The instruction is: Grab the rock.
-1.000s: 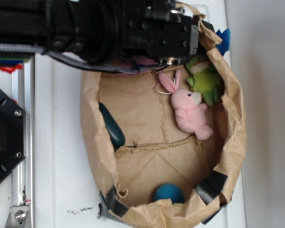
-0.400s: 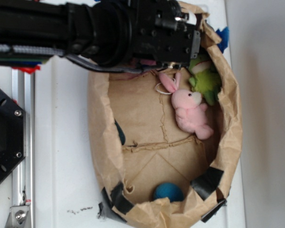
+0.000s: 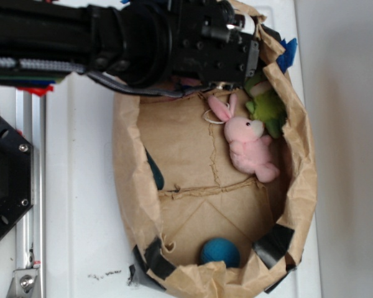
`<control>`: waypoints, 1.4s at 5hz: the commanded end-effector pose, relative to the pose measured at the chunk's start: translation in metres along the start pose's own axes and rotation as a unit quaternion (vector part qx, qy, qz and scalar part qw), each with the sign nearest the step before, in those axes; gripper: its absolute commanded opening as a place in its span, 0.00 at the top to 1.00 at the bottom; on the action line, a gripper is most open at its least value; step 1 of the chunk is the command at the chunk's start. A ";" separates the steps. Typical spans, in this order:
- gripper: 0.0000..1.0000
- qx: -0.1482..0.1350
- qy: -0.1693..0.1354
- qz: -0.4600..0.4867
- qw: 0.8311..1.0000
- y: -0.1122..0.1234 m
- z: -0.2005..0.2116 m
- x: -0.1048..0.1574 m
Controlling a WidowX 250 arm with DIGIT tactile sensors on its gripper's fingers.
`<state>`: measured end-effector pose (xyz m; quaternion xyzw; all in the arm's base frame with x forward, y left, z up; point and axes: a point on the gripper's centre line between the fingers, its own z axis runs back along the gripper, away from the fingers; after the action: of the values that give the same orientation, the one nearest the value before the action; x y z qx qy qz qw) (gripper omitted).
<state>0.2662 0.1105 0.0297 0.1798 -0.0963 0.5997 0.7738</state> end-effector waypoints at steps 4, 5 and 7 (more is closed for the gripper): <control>0.00 -0.089 0.012 0.038 0.995 0.011 0.045 0.006; 0.00 -0.093 0.014 0.030 0.995 0.012 0.049 -0.001; 0.00 -0.073 0.024 0.025 0.997 0.021 0.039 -0.011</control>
<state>0.2502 0.0869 0.0534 0.1164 -0.1059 0.6123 0.7748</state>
